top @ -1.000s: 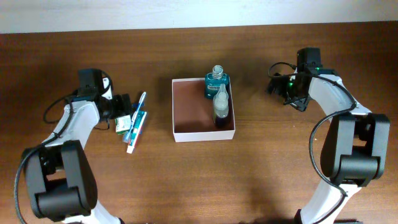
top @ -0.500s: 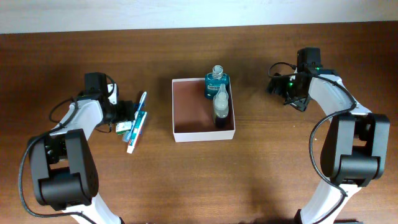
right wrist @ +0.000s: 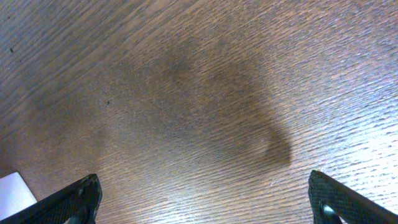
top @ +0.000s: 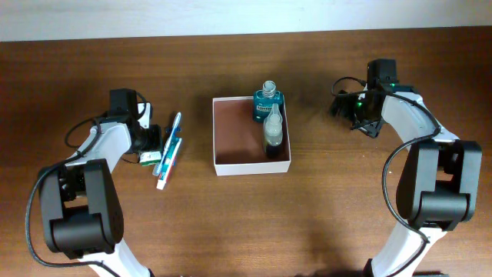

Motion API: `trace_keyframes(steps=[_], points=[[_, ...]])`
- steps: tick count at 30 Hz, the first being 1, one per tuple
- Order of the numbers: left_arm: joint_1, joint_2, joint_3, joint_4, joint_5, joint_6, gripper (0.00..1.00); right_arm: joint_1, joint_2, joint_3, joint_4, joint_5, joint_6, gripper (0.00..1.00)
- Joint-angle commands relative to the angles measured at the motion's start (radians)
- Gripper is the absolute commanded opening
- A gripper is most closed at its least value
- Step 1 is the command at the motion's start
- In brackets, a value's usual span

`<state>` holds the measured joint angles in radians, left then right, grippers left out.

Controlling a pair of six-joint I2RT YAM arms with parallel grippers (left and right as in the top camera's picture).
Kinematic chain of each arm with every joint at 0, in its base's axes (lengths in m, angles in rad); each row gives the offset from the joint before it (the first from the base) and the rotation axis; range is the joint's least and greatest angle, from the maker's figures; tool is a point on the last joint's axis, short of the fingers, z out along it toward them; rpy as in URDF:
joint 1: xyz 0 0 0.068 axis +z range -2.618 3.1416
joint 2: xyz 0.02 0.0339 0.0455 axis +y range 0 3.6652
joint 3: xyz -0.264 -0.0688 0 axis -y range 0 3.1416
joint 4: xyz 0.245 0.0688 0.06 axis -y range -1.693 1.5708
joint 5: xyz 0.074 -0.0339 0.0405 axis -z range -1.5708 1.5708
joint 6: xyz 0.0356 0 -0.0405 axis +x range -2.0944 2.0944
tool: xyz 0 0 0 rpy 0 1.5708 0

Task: Pack container
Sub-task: 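Carry the Dettol bar into the box front and release it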

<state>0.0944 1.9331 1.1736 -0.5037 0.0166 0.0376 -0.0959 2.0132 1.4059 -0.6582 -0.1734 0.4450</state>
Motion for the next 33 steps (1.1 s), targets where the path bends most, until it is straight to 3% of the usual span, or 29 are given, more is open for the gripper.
trace_keyframes(steps=[1, 6, 11, 17, 23, 33], points=[[-0.002, 0.025, 0.021, -0.005, -0.026, 0.002, 0.34, -0.003, 0.008, -0.002, 0.000, 0.010, -0.003, 0.99], [-0.002, -0.006, 0.089, -0.077, -0.025, 0.002, 0.22, -0.003, 0.008, -0.002, 0.000, 0.010, -0.003, 0.99], [-0.003, -0.118, 0.180, -0.151, -0.024, -0.006, 0.21, -0.003, 0.008, -0.002, 0.000, 0.010, -0.003, 0.99], [-0.035, -0.291, 0.206, -0.181, -0.012, -0.100, 0.17, -0.003, 0.008, -0.002, 0.000, 0.010, -0.003, 0.99], [-0.179, -0.408, 0.206, -0.204, 0.032, -0.162, 0.17, -0.003, 0.008, -0.002, 0.000, 0.010, -0.003, 0.99], [-0.462, -0.373, 0.205, -0.185, 0.009, -0.361, 0.12, -0.003, 0.008, -0.002, 0.000, 0.010, -0.003, 0.99]])
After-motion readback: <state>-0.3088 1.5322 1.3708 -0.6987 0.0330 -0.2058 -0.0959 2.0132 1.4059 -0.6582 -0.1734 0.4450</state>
